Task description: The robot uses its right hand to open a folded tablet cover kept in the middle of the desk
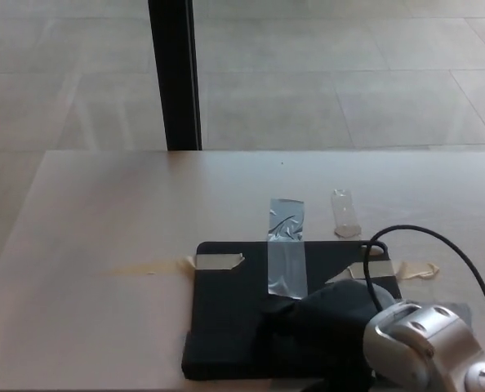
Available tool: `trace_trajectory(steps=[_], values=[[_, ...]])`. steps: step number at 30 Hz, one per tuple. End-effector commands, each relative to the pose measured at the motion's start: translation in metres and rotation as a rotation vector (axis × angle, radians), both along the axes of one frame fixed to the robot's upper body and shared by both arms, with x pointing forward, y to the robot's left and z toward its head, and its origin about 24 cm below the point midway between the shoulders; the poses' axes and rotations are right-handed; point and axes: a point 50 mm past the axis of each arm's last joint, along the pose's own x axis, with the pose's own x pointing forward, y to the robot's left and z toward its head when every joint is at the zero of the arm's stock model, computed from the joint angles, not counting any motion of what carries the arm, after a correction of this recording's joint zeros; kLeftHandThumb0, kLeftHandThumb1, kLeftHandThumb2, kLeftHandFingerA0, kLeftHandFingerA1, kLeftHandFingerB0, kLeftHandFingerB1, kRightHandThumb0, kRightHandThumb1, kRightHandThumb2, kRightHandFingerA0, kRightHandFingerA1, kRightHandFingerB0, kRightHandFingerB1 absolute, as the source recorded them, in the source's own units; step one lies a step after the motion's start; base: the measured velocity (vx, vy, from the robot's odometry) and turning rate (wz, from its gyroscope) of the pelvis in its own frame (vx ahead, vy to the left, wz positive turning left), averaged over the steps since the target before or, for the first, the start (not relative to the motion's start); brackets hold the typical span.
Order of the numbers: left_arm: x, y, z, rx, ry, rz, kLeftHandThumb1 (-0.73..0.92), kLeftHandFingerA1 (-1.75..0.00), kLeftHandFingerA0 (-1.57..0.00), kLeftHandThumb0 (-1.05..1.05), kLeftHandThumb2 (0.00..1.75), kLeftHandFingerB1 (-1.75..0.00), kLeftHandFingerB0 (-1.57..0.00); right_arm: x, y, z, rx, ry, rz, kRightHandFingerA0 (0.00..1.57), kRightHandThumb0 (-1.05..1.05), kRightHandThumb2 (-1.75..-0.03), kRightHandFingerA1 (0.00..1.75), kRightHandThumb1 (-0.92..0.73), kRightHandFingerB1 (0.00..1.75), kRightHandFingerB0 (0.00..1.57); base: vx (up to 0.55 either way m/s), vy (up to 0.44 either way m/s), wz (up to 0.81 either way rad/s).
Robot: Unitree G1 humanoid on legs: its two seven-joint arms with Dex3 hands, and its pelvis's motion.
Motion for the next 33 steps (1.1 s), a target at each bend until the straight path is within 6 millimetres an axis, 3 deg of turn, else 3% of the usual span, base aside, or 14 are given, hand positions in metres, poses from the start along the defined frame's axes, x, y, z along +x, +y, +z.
trace_trajectory(steps=[1,2,6,13,14,16,17,18,19,22,23,24,26,33], values=[[-0.006,0.014,0.013,0.004,-0.017,0.034,0.74,-0.88,-0.68,-0.74,0.62,-0.65,-0.41,-0.073,-0.032,-0.021,-0.043,0.310,-0.187,0.60,-0.96,-0.61,0.75,-0.80,0.48,0.36,0.00,0.000,0.00],[-0.005,0.015,0.014,0.005,-0.018,0.039,0.73,-0.88,-0.67,-0.74,0.62,-0.65,-0.41,-0.078,-0.033,-0.020,-0.030,0.322,-0.183,0.56,-0.97,-1.04,0.72,-0.66,0.55,0.31,0.00,0.000,0.00],[-0.005,0.015,0.014,0.008,-0.015,0.039,0.74,-0.86,-0.68,-0.73,0.62,-0.63,-0.41,-0.096,-0.040,-0.020,-0.011,0.344,-0.199,0.49,-0.95,-1.05,0.65,-0.66,0.52,0.27,0.00,0.000,0.00],[-0.004,0.017,0.017,0.009,-0.022,0.037,0.75,-0.85,-0.65,-0.72,0.62,-0.62,-0.40,-0.113,-0.046,-0.019,0.044,0.333,-0.257,0.53,-0.90,-1.05,0.71,-0.69,0.52,0.26,0.00,0.000,0.00],[-0.004,0.017,0.017,0.012,-0.020,0.034,0.74,-0.85,-0.67,-0.73,0.62,-0.62,-0.41,-0.115,-0.046,-0.020,0.045,0.335,-0.264,0.49,-0.88,-0.66,0.60,-0.87,0.42,0.31,0.00,0.000,0.00],[-0.002,0.017,0.017,0.016,-0.017,0.029,0.74,-0.85,-0.67,-0.73,0.62,-0.62,-0.41,-0.116,-0.047,-0.022,0.046,0.336,-0.273,0.49,-0.88,-0.66,0.60,-0.87,0.42,0.31,0.00,0.000,0.00],[-0.001,0.017,0.018,0.015,-0.022,0.026,0.74,-0.85,-0.67,-0.74,0.62,-0.62,-0.40,-0.117,-0.046,-0.022,0.044,0.334,-0.285,0.49,-0.89,-0.66,0.57,-0.89,0.42,0.31,0.00,0.000,0.00],[0.000,0.017,0.019,0.014,-0.026,0.026,0.74,-0.85,-0.68,-0.74,0.62,-0.62,-0.41,-0.118,-0.046,-0.024,0.055,0.336,-0.309,0.46,-0.89,-1.07,0.64,-0.70,0.52,0.28,0.00,0.000,0.00],[0.001,0.017,0.019,0.013,-0.028,0.032,0.74,-0.86,-0.70,-0.73,0.63,-0.63,-0.41,-0.120,-0.045,-0.028,0.095,0.337,-0.351,0.55,-0.89,-0.67,0.66,-0.89,0.43,0.32,0.00,0.000,0.00],[0.003,0.018,0.021,0.024,-0.025,0.016,0.75,-0.85,-0.68,-0.73,0.62,-0.62,-0.41,-0.122,-0.044,-0.031,0.115,0.335,-0.383,0.46,-0.88,-0.67,0.59,-0.90,0.42,0.30,0.00,0.000,0.00],[0.004,0.018,0.021,0.024,-0.026,0.015,0.75,-0.86,-0.68,-0.73,0.63,-0.62,-0.40,-0.123,-0.044,-0.031,0.116,0.335,-0.387,0.44,-0.93,-0.79,0.59,-0.78,0.45,0.27,0.00,0.000,0.00],[0.004,0.018,0.021,0.019,-0.037,0.019,0.75,-0.88,-0.67,-0.72,0.63,-0.63,-0.39,-0.123,-0.045,-0.031,0.118,0.339,-0.392,0.44,-0.88,-0.67,0.57,-0.91,0.42,0.30,0.00,0.000,0.00],[0.004,0.019,0.023,0.009,-0.051,0.022,0.76,-0.86,-0.66,-0.71,0.63,-0.62,-0.38,-0.124,-0.046,-0.034,0.113,0.351,-0.405,0.39,-0.86,-0.67,0.53,-0.91,0.43,0.28,0.00,0.000,0.00],[0.002,0.018,0.021,0.005,-0.054,0.034,0.74,-0.86,-0.67,-0.73,0.62,-0.63,-0.39,-0.121,-0.049,-0.035,0.132,0.337,-0.432,0.46,-0.87,-0.67,0.59,-0.90,0.41,0.28,0.00,0.000,0.00]])
